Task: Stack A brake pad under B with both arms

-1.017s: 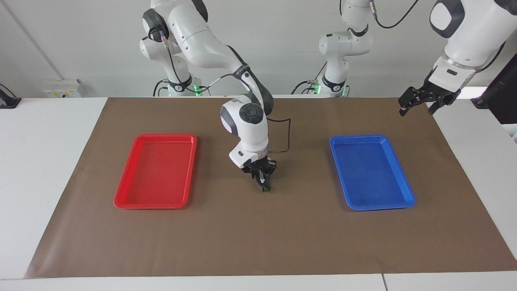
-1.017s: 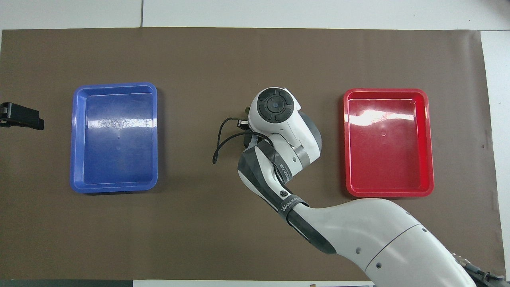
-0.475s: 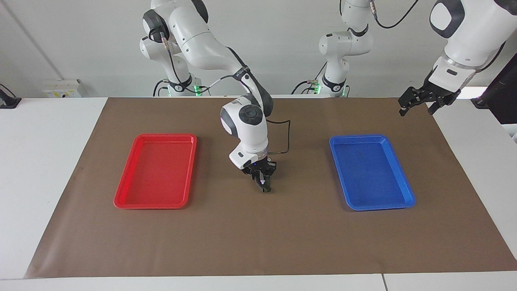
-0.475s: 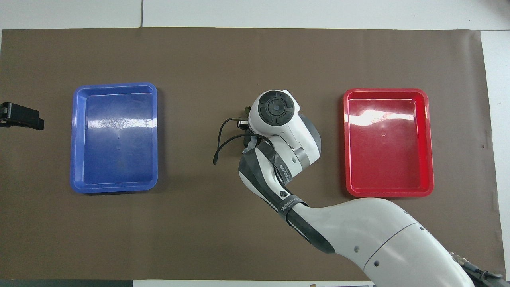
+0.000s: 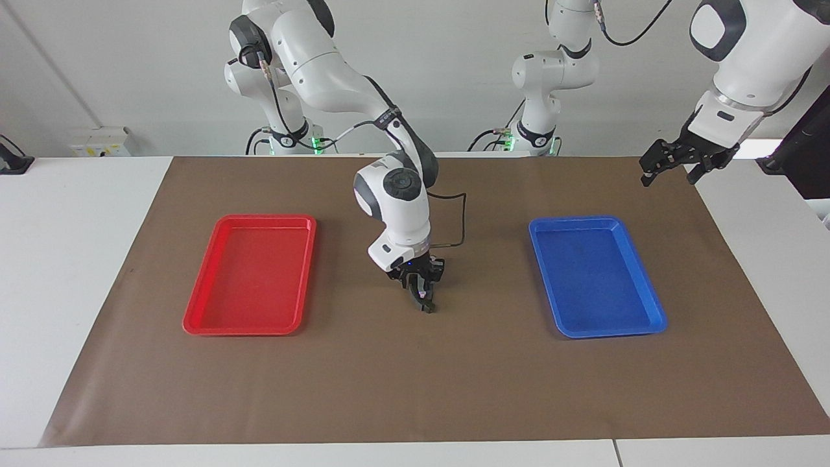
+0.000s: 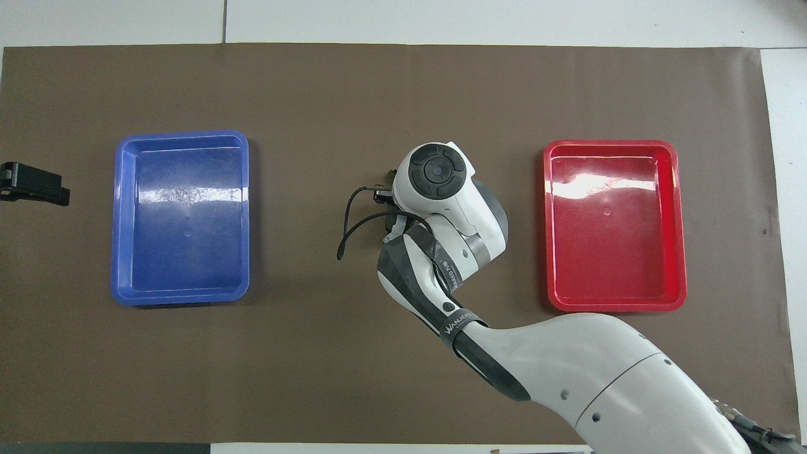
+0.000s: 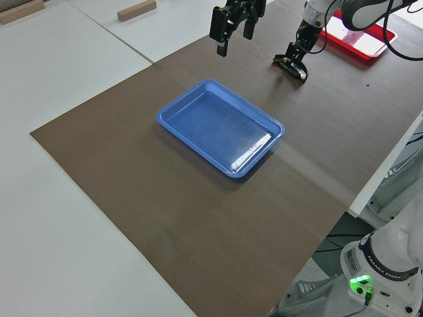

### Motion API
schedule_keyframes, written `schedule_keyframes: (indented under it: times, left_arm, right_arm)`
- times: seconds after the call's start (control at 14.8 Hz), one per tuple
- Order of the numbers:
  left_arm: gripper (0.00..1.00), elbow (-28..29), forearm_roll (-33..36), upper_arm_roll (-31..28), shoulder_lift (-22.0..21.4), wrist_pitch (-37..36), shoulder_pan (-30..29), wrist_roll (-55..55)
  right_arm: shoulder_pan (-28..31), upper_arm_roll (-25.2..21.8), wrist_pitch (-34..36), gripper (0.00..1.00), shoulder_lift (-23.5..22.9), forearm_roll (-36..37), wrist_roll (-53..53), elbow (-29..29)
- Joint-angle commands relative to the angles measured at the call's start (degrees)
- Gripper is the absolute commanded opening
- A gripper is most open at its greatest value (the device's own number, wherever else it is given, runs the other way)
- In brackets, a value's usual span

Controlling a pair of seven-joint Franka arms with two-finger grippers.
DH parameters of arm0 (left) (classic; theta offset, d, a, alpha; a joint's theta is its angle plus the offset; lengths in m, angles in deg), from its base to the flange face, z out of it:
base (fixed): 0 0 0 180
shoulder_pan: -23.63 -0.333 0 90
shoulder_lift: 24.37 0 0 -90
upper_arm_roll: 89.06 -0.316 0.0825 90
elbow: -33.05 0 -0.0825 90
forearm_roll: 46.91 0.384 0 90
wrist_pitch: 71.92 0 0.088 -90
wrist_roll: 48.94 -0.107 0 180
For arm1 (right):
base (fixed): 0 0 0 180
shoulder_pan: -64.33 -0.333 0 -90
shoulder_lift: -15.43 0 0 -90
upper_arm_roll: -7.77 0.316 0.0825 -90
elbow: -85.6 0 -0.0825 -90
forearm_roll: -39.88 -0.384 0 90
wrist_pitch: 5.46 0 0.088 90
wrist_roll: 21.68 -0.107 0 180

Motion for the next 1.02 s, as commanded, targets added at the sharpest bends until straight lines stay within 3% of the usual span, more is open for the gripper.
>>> schedule_keyframes:
  times: [0.0, 0.34, 0.95]
  left_arm:
    - [1.00, 0.86, 0.82, -0.11, -0.68, 0.93, -0.02, -0.07]
    - [1.00, 0.86, 0.82, -0.11, -0.68, 0.93, -0.02, -0.07]
    - [1.00, 0.86, 0.82, -0.02, -0.68, 0.93, -0.02, -0.07]
  right_arm:
    - [0.37, 0.24, 0.96, 0.99, 1.22, 1.07, -0.94, -0.22]
    - [7.11, -0.21, 4.55, 0.99, 9.29, 4.67, 0.64, 1.18]
    - [22.25, 0.06, 23.09, 0.99, 22.75, 3.71, 16.37, 1.27]
